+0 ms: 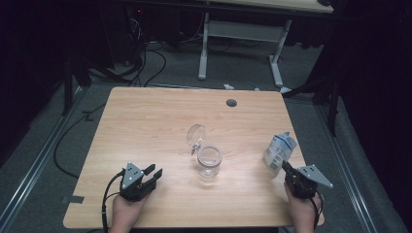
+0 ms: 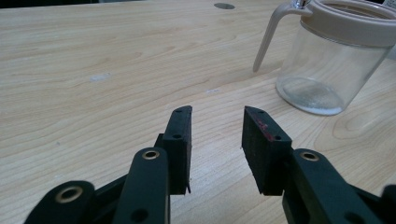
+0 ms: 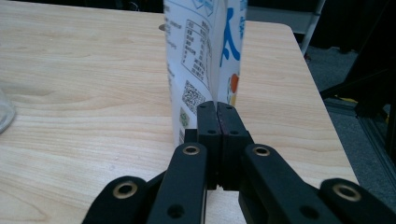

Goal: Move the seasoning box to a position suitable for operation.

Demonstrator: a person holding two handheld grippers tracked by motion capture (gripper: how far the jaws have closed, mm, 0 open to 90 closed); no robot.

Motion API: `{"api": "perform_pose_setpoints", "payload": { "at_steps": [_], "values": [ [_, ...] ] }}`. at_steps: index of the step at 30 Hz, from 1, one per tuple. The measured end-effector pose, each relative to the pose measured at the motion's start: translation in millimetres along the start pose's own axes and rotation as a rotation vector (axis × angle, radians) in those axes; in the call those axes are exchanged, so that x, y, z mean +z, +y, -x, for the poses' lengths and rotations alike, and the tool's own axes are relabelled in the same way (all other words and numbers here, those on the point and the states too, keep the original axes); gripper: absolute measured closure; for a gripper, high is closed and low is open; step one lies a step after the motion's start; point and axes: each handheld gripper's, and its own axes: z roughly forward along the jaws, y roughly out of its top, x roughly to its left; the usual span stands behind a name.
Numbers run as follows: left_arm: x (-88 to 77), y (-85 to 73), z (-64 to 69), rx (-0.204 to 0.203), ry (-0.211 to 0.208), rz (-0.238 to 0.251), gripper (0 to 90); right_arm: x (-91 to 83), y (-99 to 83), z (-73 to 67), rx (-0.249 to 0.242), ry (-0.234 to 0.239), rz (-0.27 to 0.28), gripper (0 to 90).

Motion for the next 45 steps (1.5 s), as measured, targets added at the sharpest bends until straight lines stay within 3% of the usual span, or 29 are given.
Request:
{"api": "perform_pose_setpoints", "payload": {
  "at_steps": [4,6,16,29,34,42,45],
  "values": [
    [1.5,0.7,0.9,0.010,0.002,-0.002,63.3,-2.1,-0.8,2.3,0.020,0.019,0.004,83.3],
    [1.7,0.6,1.1,0.012,0.002,-0.005,63.2,-2.4,0.1,3.6,0.033,0.035,0.015,71.3],
    [-1.5,-3.1,-0.2,0.012,0.010,-0.017,59.7,5.0,8.6,3.6,0.038,0.041,0.028,58.0],
    [-7.1,-5.3,-6.8,-0.010,0.058,-0.011,59.0,5.6,13.3,10.6,0.056,0.059,0.063,60.7],
    [-9.6,-4.9,-6.8,-0.007,0.053,-0.005,59.3,6.2,13.6,9.2,0.043,0.059,0.071,66.2],
    [-15.7,-3.0,-11.5,0.018,0.057,-0.002,58.8,10.8,13.3,5.3,0.042,0.072,0.067,66.1],
    [-15.8,-3.3,-14.9,0.008,0.047,-0.003,58.6,13.6,11.7,4.5,0.045,0.071,0.050,66.1]
  ]
}}
